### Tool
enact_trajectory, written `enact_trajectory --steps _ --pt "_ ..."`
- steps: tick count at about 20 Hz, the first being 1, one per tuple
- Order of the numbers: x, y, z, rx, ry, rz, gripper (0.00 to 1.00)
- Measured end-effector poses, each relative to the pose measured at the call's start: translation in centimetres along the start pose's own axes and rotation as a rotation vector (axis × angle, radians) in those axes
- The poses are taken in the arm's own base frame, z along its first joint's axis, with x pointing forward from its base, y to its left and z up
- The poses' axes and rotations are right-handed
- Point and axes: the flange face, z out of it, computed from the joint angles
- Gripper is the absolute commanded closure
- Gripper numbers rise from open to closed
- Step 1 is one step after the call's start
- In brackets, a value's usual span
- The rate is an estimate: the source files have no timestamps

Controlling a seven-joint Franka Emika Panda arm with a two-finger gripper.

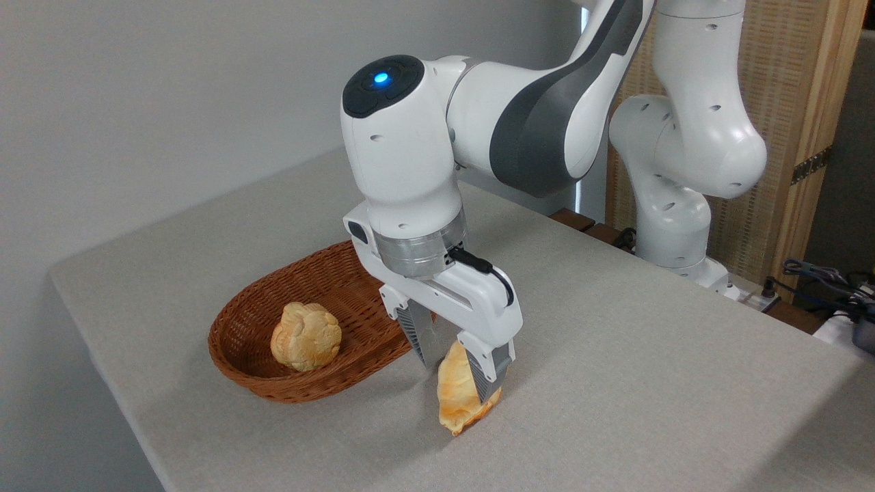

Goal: Put bread into the basket
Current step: 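Close the gripper on the elongated bread roll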

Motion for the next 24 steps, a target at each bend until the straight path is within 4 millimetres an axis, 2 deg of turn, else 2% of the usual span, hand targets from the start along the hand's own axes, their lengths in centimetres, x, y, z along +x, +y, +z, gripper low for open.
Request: enact_trajectory --steps 15,17,19,20,24 --pt "0.4 -0.4 2.0 -0.015 -0.038 0.001 0.00" --pt "0.5 -0.4 2.0 -0.012 -0.038 0.003 0.13" --pt "0.6 -0.4 1.9 -0.001 -0.036 0.007 0.37" --pt "0.6 -0.4 1.9 0.003 -0.036 0.009 0.43" --pt "0.7 -0.4 1.9 0.008 -0.035 0.012 0.43"
